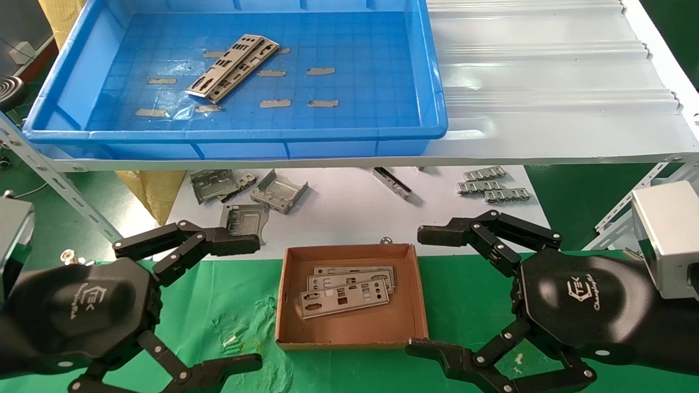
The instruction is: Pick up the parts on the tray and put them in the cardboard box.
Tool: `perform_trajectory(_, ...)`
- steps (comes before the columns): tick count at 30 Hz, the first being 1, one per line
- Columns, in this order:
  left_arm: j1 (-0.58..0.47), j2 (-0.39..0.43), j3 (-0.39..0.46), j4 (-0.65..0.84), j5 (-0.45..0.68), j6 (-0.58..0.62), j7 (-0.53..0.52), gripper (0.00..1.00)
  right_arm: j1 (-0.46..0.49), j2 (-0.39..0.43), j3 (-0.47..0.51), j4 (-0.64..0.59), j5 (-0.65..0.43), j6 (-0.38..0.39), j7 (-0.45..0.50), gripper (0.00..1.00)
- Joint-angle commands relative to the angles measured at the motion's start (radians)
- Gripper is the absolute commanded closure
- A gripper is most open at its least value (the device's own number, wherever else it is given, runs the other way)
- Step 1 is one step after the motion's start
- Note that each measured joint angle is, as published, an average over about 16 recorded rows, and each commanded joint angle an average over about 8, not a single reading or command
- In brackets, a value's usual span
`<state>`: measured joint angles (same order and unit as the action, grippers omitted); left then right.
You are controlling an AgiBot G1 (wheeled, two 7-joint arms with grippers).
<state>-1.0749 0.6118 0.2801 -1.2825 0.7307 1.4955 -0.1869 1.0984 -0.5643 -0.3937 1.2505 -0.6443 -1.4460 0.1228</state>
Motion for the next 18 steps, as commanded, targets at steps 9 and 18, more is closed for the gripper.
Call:
perform_trajectory(9, 0.0, 0.0, 0.0, 0.0, 0.0, 0.0, 0.0, 0.0, 0.0, 0.0, 0.0, 0.0, 0.0, 0.0, 0.0, 0.0)
perform_trajectory(18, 0.0, 0.0, 0.0, 0.0, 0.0, 0.0, 0.0, 0.0, 0.0, 0.0, 0.0, 0.0, 0.0, 0.0, 0.0, 0.0)
